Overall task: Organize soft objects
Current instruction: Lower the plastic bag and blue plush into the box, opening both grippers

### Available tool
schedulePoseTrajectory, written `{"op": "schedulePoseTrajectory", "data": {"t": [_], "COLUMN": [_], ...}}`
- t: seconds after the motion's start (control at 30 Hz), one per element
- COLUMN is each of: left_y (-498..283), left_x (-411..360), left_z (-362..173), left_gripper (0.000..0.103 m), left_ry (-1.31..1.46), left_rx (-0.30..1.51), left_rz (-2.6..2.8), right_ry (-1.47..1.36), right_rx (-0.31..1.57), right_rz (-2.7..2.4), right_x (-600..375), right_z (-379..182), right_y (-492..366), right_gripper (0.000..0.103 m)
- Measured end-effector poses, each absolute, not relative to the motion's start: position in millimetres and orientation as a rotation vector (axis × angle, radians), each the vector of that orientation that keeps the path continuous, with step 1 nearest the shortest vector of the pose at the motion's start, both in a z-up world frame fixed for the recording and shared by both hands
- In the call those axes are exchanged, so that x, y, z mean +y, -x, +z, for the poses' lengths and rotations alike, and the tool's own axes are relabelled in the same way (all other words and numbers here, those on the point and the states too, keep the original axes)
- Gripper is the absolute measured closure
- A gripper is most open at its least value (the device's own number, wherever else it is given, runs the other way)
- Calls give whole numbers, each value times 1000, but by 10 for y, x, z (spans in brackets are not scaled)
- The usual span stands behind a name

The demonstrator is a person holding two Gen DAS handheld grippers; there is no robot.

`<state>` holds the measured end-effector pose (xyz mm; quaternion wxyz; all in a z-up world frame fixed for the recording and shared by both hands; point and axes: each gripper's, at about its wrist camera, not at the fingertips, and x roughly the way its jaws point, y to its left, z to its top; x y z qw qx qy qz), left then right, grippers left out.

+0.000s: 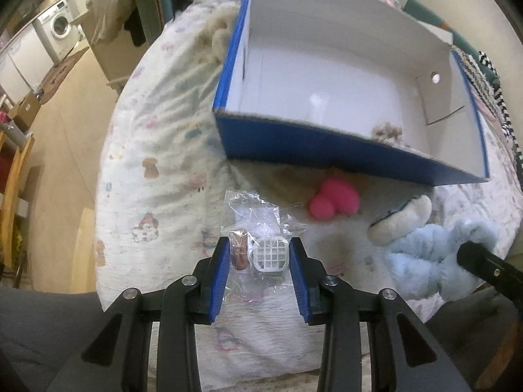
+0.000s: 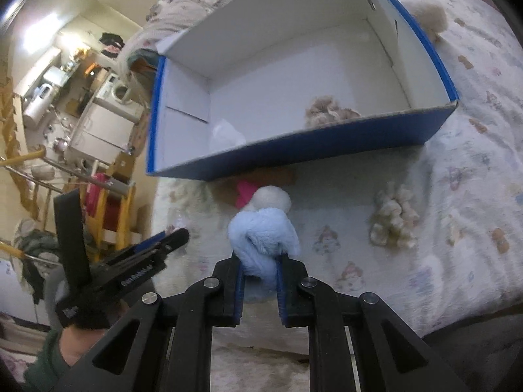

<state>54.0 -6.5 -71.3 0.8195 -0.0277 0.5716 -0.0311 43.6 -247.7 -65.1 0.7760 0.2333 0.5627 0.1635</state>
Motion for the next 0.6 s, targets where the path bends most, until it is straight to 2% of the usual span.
{"op": "schedulePoseTrajectory", "data": {"t": [0.33, 0.6], "left_y": [-765, -1304], "left_x": [-251, -320], "left_z": [-21, 239], "left_gripper": [70, 70], "left_ry": [13, -34], "left_rx": [1080, 1032], "left_rz": [-134, -126], "right_ry": [-526, -462], "right_rx": [1102, 946], "right_rz": [435, 427], "right_x": [-2509, -2575], "right_z": [-60, 400], "right_y": [-581, -1015], "right_gripper": [85, 85]}}
